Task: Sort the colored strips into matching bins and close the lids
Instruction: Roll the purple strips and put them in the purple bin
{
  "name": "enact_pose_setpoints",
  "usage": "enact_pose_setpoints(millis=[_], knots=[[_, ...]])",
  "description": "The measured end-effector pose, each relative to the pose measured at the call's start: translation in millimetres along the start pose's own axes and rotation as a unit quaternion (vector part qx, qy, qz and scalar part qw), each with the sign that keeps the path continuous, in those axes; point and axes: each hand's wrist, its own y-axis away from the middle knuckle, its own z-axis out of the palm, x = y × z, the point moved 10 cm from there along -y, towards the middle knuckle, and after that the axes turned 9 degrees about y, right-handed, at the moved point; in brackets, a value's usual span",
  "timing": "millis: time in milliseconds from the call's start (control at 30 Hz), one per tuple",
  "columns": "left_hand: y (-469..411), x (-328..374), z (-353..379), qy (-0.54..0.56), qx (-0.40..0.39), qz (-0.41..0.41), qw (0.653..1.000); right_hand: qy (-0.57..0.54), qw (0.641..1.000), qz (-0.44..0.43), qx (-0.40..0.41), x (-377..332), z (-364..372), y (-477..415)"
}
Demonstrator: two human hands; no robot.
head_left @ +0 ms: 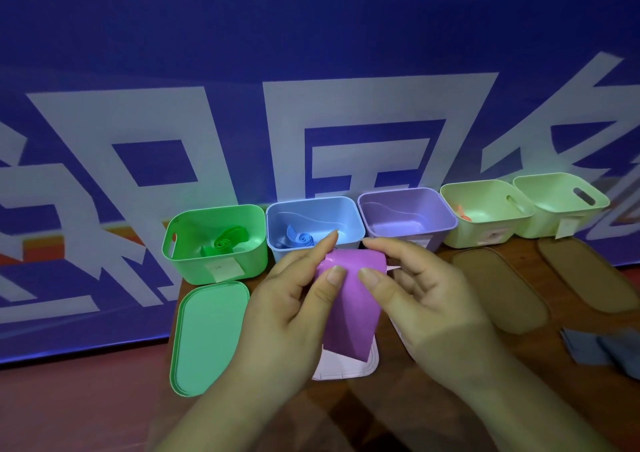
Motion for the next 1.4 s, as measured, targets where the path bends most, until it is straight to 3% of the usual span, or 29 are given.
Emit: enact_pose_setpoints(millis=[267,567,900,1400], knots=[[0,0,3,0.040,0.021,-0.025,0.999,0.230,0.960,-0.141,0.081,-25,-9,12],[1,2,9,0.005,-0.012,-0.017,1.000,0.144,0.979,-0.124,0.074,-19,-11,9],[3,9,13,-0.042,-0.055,0.019,0.997,-0.037,0.999,-0.020,0.013,4,-1,8],[15,4,26,-0.065,-0.057,0.049,0.995,0.110,0.993,0.028,0.033,7,-3,15]])
